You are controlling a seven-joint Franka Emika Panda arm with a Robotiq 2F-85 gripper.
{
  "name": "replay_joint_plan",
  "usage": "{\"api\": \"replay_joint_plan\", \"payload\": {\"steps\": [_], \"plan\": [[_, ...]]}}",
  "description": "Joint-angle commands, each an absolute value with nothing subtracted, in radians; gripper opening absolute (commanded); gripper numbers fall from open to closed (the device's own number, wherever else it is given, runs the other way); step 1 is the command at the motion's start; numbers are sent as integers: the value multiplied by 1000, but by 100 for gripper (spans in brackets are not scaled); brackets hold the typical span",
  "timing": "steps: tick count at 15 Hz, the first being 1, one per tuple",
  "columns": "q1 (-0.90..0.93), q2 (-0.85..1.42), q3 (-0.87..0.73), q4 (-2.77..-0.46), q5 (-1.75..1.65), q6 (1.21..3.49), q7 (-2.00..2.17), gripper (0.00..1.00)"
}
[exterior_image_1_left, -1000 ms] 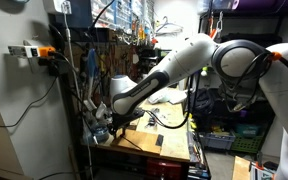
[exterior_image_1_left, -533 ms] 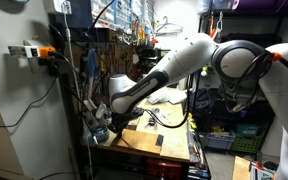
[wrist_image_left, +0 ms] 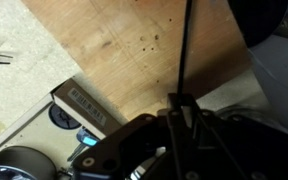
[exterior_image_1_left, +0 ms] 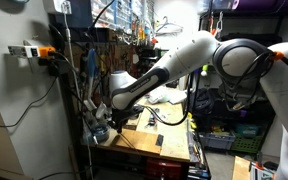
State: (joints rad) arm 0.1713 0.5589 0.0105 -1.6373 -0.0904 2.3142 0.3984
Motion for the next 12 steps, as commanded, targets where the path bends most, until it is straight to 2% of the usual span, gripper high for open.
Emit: {"api": "replay_joint_plan", "payload": {"steps": [1,12], "plan": [[164,494,-16,-1656,-77,2288,400,2],[86,461,-115,-1621,6,2305,610,2]]}}
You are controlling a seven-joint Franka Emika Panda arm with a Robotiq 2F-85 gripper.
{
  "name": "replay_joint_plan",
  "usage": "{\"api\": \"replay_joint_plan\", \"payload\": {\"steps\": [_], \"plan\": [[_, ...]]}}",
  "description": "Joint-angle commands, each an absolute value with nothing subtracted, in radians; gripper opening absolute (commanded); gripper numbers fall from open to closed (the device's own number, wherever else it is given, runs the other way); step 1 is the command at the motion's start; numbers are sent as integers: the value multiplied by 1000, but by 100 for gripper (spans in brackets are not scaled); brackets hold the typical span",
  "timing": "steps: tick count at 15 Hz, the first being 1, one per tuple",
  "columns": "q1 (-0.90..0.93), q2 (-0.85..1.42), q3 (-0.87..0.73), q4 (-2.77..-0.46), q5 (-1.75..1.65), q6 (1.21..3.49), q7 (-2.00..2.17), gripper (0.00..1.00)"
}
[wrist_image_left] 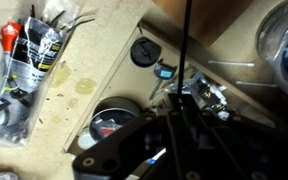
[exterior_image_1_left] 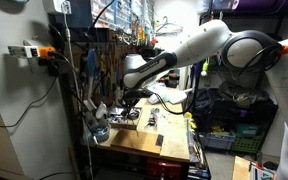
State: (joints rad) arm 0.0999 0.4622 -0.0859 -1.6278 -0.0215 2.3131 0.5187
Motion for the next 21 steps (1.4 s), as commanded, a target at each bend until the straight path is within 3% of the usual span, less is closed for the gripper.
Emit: {"api": "replay_joint_plan", "payload": {"steps": [1,8,12,13,18,19,21], "plan": [[80,466,-128,-1615,9,2311,645,2],[28,504,-160,-1574,68,2325,901,2],[-1,517,-153,-1581,104,2472,969,2],[10,503,-160,-1580,68,2405,955,9],[4,512,-159,-1579,83,2452,957,9],[4,512,-159,-1579,83,2452,958,2],[11,553,-187,-1527,55,2440,999,2]]}}
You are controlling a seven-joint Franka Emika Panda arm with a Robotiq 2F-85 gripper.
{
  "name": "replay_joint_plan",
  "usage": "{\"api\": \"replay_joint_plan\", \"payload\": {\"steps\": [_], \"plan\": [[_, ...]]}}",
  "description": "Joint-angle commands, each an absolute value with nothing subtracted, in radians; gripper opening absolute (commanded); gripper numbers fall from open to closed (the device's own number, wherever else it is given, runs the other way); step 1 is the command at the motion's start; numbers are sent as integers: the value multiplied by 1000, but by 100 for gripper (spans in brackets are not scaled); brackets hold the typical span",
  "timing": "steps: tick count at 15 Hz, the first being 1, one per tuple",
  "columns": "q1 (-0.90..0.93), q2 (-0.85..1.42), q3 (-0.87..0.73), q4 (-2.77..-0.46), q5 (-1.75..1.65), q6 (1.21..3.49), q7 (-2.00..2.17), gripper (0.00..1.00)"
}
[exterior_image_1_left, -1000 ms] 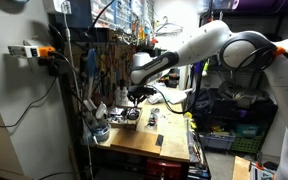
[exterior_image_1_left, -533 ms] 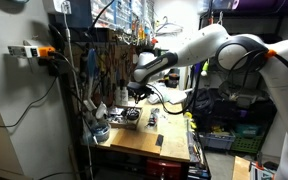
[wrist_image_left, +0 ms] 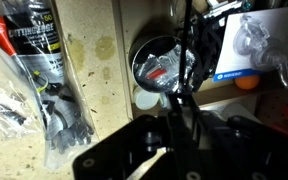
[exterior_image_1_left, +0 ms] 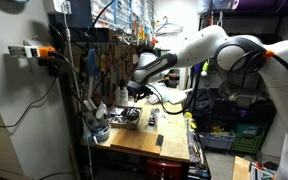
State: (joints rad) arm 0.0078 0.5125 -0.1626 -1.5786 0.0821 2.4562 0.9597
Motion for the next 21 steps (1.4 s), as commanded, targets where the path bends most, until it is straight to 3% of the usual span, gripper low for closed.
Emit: {"api": "replay_joint_plan", "payload": {"steps": [1,7,21], "plan": [[20,572,-210,-1508,27,2438,1025,2],[38,673,-286,-1423,-98,2439,1140,2],[43,817,-283,-1254,-137,2322,1186,2]]}}
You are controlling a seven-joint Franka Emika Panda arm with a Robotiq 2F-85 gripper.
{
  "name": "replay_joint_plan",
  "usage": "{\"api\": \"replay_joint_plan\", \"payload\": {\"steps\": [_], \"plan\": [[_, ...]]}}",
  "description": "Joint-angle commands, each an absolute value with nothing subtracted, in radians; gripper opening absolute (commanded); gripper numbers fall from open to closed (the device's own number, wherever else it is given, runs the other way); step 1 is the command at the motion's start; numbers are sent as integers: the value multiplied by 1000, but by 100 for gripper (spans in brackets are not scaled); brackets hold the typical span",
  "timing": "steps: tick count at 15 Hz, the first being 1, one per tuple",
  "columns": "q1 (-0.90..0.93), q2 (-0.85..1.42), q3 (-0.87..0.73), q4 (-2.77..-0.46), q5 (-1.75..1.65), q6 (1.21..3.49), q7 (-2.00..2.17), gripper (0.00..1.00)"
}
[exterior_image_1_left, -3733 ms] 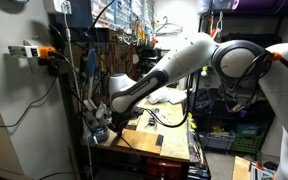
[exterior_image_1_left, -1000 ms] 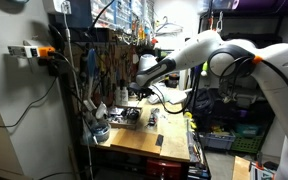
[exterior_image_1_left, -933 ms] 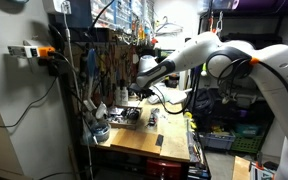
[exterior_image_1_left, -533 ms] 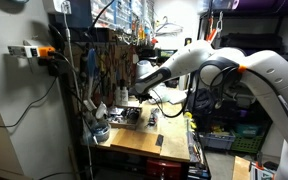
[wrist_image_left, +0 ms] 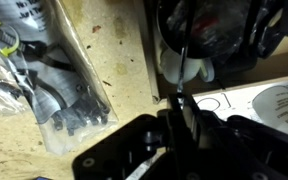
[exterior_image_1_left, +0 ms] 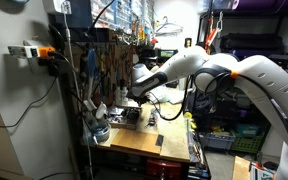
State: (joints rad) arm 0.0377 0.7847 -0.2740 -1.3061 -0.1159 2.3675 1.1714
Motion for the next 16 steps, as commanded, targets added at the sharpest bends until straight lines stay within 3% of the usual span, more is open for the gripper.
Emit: {"api": "replay_joint_plan", "payload": {"steps": [1,2,3,5,13,16], "plan": [[42,820,-281,-1247,-136,2318,1186,2],[33,819,-267,-1239,-127,2301,1163,2],[29,820,-260,-1232,-123,2292,1152,34],[27,820,-255,-1220,-121,2294,1147,40],[-27,728,-158,-1226,-35,2281,934,99],[-52,648,-117,-1304,-7,2266,759,100]]}}
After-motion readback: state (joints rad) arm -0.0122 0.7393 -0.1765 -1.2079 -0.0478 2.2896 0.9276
